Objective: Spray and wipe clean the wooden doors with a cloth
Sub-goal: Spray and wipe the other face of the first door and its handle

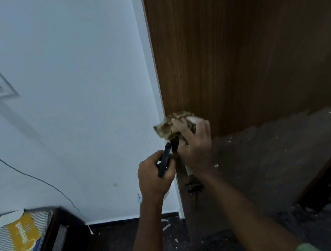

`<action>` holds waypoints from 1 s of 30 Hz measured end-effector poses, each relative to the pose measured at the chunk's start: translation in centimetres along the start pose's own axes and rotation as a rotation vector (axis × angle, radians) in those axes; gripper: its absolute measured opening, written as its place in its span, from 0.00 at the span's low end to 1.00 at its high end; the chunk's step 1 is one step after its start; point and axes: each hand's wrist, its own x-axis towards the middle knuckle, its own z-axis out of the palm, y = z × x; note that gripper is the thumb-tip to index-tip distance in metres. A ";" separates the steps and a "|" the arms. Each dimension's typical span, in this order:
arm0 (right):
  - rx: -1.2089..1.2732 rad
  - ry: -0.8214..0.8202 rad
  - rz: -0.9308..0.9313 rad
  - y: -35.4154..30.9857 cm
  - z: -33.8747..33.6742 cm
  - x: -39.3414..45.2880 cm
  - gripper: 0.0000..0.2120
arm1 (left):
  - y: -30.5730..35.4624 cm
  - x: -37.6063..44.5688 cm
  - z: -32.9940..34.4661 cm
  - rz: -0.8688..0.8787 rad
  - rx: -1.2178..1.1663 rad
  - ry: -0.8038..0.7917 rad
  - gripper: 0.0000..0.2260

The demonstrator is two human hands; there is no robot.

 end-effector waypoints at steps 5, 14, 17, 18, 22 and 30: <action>0.060 -0.227 0.181 3.3 -1.5 -6.6 0.27 | -2.2 -1.7 1.4 0.040 0.237 -0.221 0.12; 0.168 0.038 0.638 3.3 -3.4 -4.6 0.29 | -2.8 -3.9 3.3 -0.116 0.320 -0.332 0.13; 0.143 -0.092 0.613 1.3 -2.7 -7.3 0.29 | -2.7 -4.0 2.8 -0.104 0.272 -0.264 0.11; 0.130 -0.184 0.522 0.8 -2.2 -8.5 0.27 | -2.7 -3.9 2.5 -0.104 0.237 -0.221 0.09; -0.017 -0.508 0.073 -0.1 -0.1 -11.8 0.20 | -3.7 -3.3 1.6 -0.054 0.101 -0.097 0.13; 0.014 -0.055 0.621 2.7 -1.3 -9.2 0.22 | -4.5 -3.7 0.4 -0.046 0.080 -0.103 0.08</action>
